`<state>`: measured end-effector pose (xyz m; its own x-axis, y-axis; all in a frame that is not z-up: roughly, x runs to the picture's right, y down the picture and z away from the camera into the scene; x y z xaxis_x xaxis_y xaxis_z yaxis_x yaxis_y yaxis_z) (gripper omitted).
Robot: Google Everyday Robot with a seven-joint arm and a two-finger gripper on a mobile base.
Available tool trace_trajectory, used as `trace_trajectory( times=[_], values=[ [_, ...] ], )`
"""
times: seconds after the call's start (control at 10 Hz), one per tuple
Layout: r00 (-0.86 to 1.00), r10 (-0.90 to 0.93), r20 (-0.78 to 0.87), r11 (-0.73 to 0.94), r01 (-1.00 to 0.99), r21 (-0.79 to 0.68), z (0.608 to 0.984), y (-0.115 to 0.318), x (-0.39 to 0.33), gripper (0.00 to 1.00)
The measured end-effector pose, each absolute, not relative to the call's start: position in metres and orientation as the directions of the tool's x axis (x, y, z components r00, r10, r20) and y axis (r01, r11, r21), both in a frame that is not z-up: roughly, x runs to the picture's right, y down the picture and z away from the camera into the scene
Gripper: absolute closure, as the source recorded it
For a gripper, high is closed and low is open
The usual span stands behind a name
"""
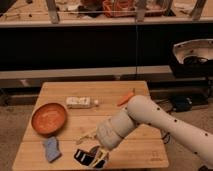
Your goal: Place the eraser in the ceramic cup
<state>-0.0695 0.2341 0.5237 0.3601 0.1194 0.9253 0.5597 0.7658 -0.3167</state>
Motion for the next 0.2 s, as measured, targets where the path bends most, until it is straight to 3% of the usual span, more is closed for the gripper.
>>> trace_trajectory(
  times=[0.2],
  values=[
    [0.382,0.083,0.92,0.771,0.56,-0.303,0.5242,0.2336,-0.0693,0.2]
  ],
)
